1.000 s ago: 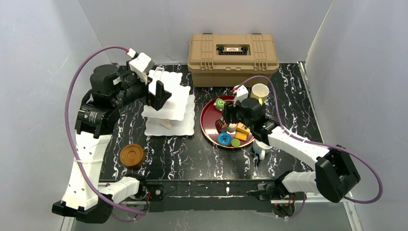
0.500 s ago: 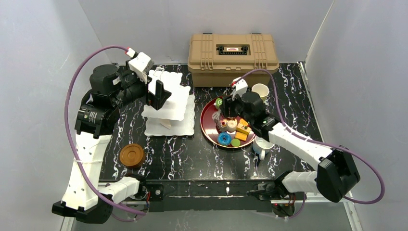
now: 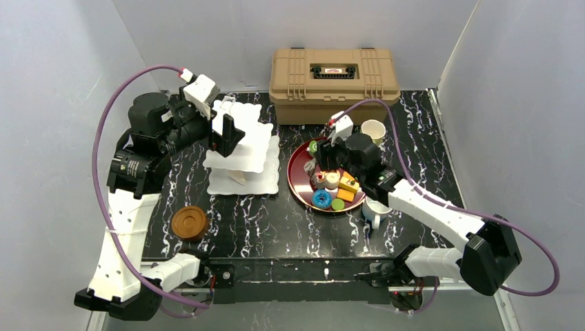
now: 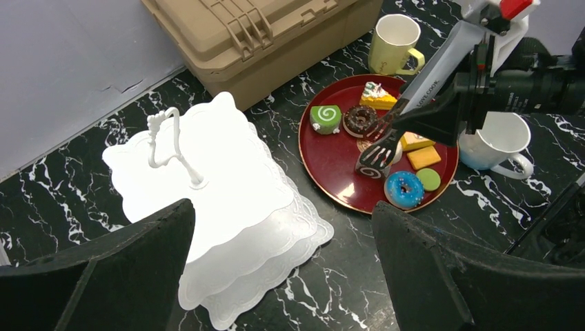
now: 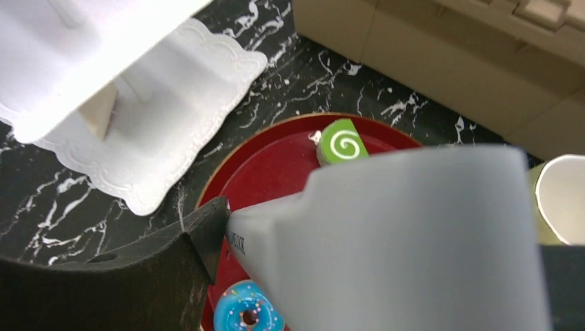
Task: Serve the afternoon tea
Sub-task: Adjust the dessert on the tray.
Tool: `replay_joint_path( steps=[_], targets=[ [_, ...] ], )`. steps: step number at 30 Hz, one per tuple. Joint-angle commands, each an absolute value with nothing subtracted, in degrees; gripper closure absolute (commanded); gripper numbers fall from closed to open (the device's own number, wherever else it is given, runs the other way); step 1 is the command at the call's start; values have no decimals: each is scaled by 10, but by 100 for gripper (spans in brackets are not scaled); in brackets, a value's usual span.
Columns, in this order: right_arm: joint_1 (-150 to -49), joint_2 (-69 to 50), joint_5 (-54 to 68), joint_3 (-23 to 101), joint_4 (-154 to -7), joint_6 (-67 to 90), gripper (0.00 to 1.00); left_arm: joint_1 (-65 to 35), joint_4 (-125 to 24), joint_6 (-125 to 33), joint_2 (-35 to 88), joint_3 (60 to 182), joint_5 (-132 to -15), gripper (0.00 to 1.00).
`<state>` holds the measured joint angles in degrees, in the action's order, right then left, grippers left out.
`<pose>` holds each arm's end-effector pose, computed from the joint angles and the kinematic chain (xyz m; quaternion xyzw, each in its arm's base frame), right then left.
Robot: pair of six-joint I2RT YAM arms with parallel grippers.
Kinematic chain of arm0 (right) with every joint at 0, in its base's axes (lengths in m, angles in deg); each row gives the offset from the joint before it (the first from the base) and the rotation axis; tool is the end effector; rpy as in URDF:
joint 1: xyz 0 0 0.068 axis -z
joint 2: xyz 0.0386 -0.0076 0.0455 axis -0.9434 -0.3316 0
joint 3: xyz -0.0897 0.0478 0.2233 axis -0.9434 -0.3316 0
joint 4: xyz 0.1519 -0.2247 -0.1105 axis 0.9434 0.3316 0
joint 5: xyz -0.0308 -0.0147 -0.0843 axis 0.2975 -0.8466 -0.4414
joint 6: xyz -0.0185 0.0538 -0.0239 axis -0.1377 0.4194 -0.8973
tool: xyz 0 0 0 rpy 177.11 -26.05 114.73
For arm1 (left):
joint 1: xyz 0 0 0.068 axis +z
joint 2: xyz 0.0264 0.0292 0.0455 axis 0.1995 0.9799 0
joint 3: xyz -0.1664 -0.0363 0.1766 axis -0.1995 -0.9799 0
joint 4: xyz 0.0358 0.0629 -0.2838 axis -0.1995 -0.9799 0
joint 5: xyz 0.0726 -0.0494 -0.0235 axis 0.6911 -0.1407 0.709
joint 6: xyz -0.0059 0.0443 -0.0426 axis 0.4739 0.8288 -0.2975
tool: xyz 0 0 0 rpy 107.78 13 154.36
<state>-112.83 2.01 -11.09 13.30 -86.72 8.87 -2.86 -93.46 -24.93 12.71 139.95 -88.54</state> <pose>0.2545 0.2191 0.2674 -0.2032 0.7609 0.1735 0.5913 0.2218 -0.0760 0.4873 0.2822 0.7130 -0.1840 0.6149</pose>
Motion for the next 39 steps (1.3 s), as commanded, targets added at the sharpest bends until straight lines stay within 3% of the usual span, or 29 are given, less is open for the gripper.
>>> replay_joint_path(
  steps=[1, 10, 24, 30, 35, 39],
  targets=[
    [-1130, 32, -127, 119, -889, 88, 85, -28, -928, -256, 117, 1406, -889, 2],
    [-1141, 14, -133, 93, -903, 93, 85, -28, -933, -254, 113, 1405, -887, 2],
    [-1217, -30, -262, 101, -896, 50, 83, -28, -931, -258, 115, 1408, -890, 2],
    [-1226, -21, -285, 90, -920, 50, 88, -28, -929, -261, 115, 1406, -890, 2],
    [-1227, -19, -285, 83, -929, 50, 99, -28, -929, -262, 115, 1406, -890, 2],
    [-1227, -15, -285, 79, -931, 49, 99, -28, -930, -261, 115, 1406, -890, 2]
  ],
)
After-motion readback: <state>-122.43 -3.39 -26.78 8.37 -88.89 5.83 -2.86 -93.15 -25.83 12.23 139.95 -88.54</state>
